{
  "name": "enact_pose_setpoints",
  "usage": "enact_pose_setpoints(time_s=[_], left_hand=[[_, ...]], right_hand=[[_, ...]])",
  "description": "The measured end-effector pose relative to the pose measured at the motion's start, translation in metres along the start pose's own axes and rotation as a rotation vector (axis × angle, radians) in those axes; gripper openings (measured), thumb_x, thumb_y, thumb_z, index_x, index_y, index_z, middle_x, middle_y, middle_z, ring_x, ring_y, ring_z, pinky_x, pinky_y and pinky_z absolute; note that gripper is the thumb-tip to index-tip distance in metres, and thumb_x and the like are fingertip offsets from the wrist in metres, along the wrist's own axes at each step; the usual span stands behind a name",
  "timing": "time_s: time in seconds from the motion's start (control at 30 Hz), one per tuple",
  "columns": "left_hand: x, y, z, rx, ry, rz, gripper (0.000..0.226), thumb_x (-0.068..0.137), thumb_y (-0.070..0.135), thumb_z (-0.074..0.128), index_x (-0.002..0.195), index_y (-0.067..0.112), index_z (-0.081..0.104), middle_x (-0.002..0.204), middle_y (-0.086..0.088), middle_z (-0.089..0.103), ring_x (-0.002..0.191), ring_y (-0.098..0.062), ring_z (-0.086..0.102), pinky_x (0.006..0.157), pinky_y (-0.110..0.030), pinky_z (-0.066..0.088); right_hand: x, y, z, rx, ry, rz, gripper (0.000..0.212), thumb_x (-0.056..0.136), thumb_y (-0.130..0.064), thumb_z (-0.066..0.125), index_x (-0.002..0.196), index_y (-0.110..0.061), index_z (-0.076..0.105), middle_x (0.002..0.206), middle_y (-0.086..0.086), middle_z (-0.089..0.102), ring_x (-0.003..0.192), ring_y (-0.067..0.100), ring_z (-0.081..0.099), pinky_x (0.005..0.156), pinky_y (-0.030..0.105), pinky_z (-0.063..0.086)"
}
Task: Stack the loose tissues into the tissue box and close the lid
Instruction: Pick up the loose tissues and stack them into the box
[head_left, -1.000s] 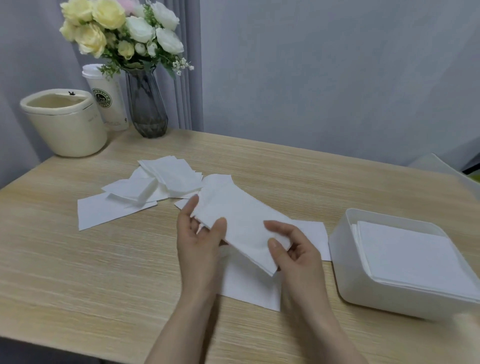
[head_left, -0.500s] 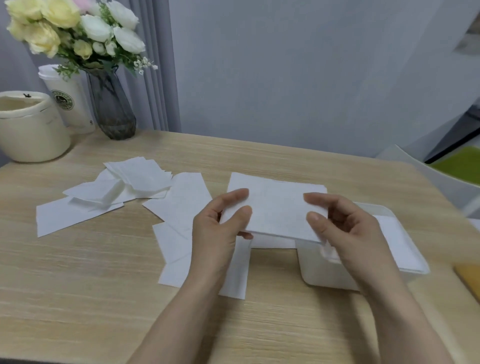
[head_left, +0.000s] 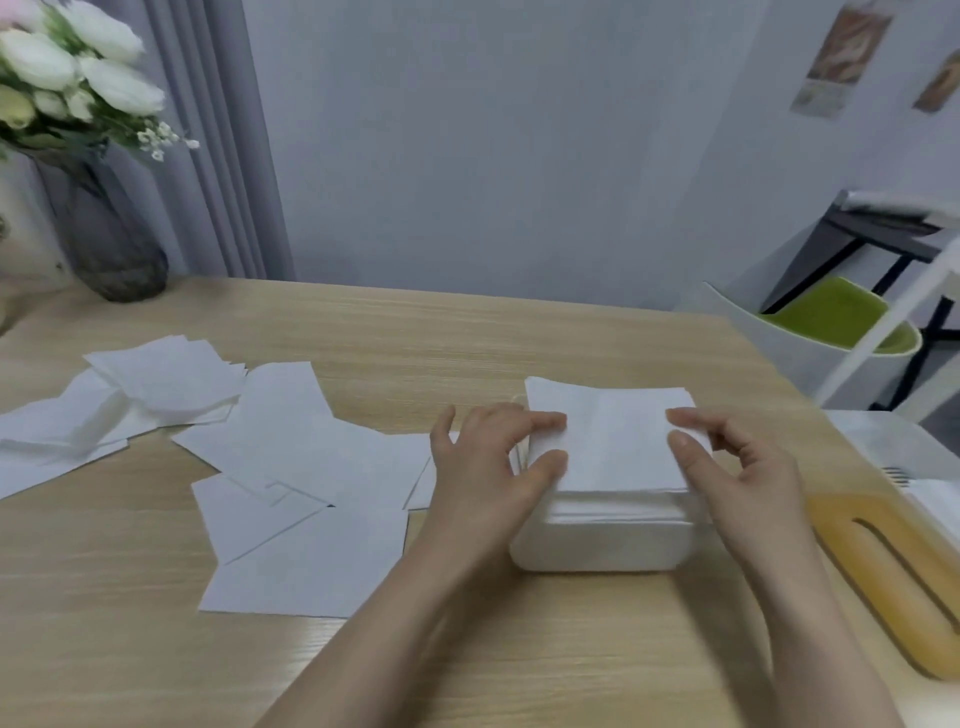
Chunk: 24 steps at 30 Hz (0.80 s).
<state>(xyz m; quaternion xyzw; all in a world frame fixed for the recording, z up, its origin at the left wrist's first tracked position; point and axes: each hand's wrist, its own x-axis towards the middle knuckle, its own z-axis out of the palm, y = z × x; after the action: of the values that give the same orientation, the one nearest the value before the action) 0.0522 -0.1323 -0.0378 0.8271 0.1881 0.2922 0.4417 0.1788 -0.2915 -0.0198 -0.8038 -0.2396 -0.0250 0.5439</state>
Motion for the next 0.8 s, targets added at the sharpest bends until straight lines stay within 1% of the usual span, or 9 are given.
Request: enact_pose_setpoints(time_s=[0.07, 0.13, 0.23, 0.3, 0.4, 0.5, 0.57, 0.7, 0.8], left_hand=[[0.001, -0.004, 0.007, 0.078, 0.003, 0.063, 0.036, 0.079, 0.044, 0.052, 0.111, 0.037, 0.068, 0.099, 0.040, 0.052, 0.124, 0.016, 0.035, 0.115, -0.026, -0.017], [-0.001, -0.013, 0.013, 0.154, 0.027, 0.132, 0.034, 0.082, 0.042, 0.051, 0.110, 0.035, 0.070, 0.101, 0.031, 0.060, 0.128, 0.007, 0.037, 0.112, -0.025, -0.022], [-0.004, -0.024, 0.020, 0.208, 0.067, 0.213, 0.032, 0.085, 0.043, 0.049, 0.105, 0.035, 0.072, 0.105, 0.020, 0.068, 0.127, 0.002, 0.040, 0.113, -0.029, -0.022], [-0.005, -0.028, 0.023, 0.215, 0.079, 0.230, 0.032, 0.084, 0.042, 0.048, 0.103, 0.034, 0.073, 0.102, 0.018, 0.069, 0.126, 0.000, 0.041, 0.114, -0.030, -0.020], [-0.004, -0.029, 0.024, 0.241, 0.095, 0.240, 0.027, 0.084, 0.041, 0.049, 0.095, 0.036, 0.073, 0.101, 0.016, 0.062, 0.129, -0.004, 0.038, 0.115, -0.033, -0.016], [-0.004, -0.029, 0.022, 0.313, 0.120, 0.272, 0.023, 0.088, 0.040, 0.048, 0.095, 0.035, 0.070, 0.133, 0.006, 0.053, 0.144, -0.015, 0.024, 0.116, -0.042, -0.009], [-0.004, -0.029, 0.018, 0.353, 0.085, 0.337, 0.025, 0.094, 0.041, 0.045, 0.098, 0.034, 0.068, 0.148, 0.005, 0.044, 0.147, -0.018, 0.023, 0.117, -0.045, -0.005], [-0.003, -0.030, 0.011, 0.354, -0.117, 0.445, 0.048, 0.102, 0.052, 0.028, 0.104, 0.032, 0.072, 0.125, 0.015, 0.064, 0.126, -0.004, 0.048, 0.117, -0.047, 0.000], [-0.001, -0.031, 0.011, 0.444, -0.161, 0.472, 0.054, 0.102, 0.053, 0.024, 0.103, 0.032, 0.074, 0.116, 0.016, 0.068, 0.117, -0.003, 0.051, 0.116, -0.047, 0.005]], right_hand=[[-0.001, 0.007, -0.003, -0.132, -0.002, -0.012, 0.017, 0.085, -0.024, 0.065, 0.092, -0.039, 0.069, 0.098, -0.015, 0.065, 0.104, 0.010, 0.053, 0.107, 0.049, 0.034], [-0.003, 0.013, -0.004, -0.263, -0.003, -0.052, 0.021, 0.087, -0.022, 0.064, 0.089, -0.043, 0.066, 0.092, -0.021, 0.062, 0.103, 0.011, 0.050, 0.107, 0.044, 0.025], [-0.005, 0.017, -0.005, -0.393, 0.007, -0.124, 0.021, 0.090, -0.020, 0.063, 0.094, -0.041, 0.064, 0.089, -0.026, 0.057, 0.101, 0.006, 0.042, 0.089, 0.029, 0.017], [-0.005, 0.022, -0.004, -0.430, 0.002, -0.154, 0.019, 0.090, -0.022, 0.063, 0.095, -0.040, 0.064, 0.088, -0.027, 0.057, 0.097, 0.000, 0.037, 0.084, 0.025, 0.014], [-0.006, 0.028, -0.001, -0.512, 0.029, -0.186, 0.012, 0.088, -0.034, 0.057, 0.094, -0.040, 0.065, 0.089, -0.021, 0.060, 0.101, 0.008, 0.043, 0.082, 0.024, 0.012], [-0.008, 0.030, -0.002, -0.590, 0.098, -0.211, 0.026, 0.081, -0.040, 0.053, 0.098, -0.032, 0.070, 0.104, -0.007, 0.058, 0.110, 0.020, 0.046, 0.085, 0.024, 0.011], [-0.012, 0.025, -0.002, -0.578, 0.097, -0.292, 0.026, 0.083, -0.044, 0.052, 0.097, -0.032, 0.071, 0.111, -0.009, 0.060, 0.113, 0.017, 0.048, 0.088, 0.025, 0.013], [-0.030, 0.023, 0.011, -0.506, 0.032, -0.434, 0.032, 0.088, -0.049, 0.049, 0.081, -0.032, 0.074, 0.098, -0.014, 0.069, 0.097, 0.002, 0.056, 0.096, 0.041, 0.026], [-0.037, 0.029, 0.020, -0.538, 0.049, -0.426, 0.041, 0.091, -0.053, 0.042, 0.080, -0.033, 0.075, 0.095, -0.013, 0.070, 0.095, -0.001, 0.055, 0.096, 0.041, 0.028]])
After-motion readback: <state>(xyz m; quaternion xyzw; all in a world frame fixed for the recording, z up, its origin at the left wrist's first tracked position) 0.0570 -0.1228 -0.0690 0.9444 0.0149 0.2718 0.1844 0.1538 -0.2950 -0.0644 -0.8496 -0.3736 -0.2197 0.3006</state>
